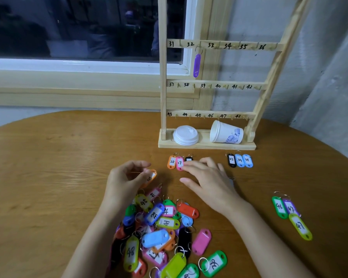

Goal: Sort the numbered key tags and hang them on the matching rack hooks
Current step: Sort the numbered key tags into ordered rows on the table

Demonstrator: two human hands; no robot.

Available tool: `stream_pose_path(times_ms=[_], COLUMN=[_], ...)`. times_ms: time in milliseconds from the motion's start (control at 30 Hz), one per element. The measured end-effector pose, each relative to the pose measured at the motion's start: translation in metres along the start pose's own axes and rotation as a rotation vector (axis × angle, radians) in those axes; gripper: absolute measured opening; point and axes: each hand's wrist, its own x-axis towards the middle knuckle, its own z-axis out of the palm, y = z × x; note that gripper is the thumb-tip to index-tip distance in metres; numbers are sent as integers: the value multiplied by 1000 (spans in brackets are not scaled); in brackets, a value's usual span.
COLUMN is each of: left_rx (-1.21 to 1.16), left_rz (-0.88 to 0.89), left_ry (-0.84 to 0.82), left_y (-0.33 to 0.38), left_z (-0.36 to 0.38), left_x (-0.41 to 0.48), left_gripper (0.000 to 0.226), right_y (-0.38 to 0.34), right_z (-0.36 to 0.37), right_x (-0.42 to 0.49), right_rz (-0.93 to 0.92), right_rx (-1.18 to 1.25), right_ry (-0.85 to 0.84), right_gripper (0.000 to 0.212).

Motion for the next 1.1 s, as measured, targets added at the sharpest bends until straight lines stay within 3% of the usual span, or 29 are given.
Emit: stream_pose_path(times_ms=[367,800,933,1100], left_rx=[-2,-21,-72,-151], left_rz=[-4,12,1,-10], left_ry=[2,18,1,-58], left_y=[1,-1,1,4], left_z=[0,-1,0,4], left_x=[0,0,0,-2], left_gripper=[18,17,18,22], right_y=[6,-18,-18,-24], right_z=[0,7,-1,3], right_x=[0,26,16,-6], right_rz=[40,-93,-48,61], right_rx=[-33,0,148,528], right_ry=[-21,-74,43,216], right_gripper=[48,49,38,18])
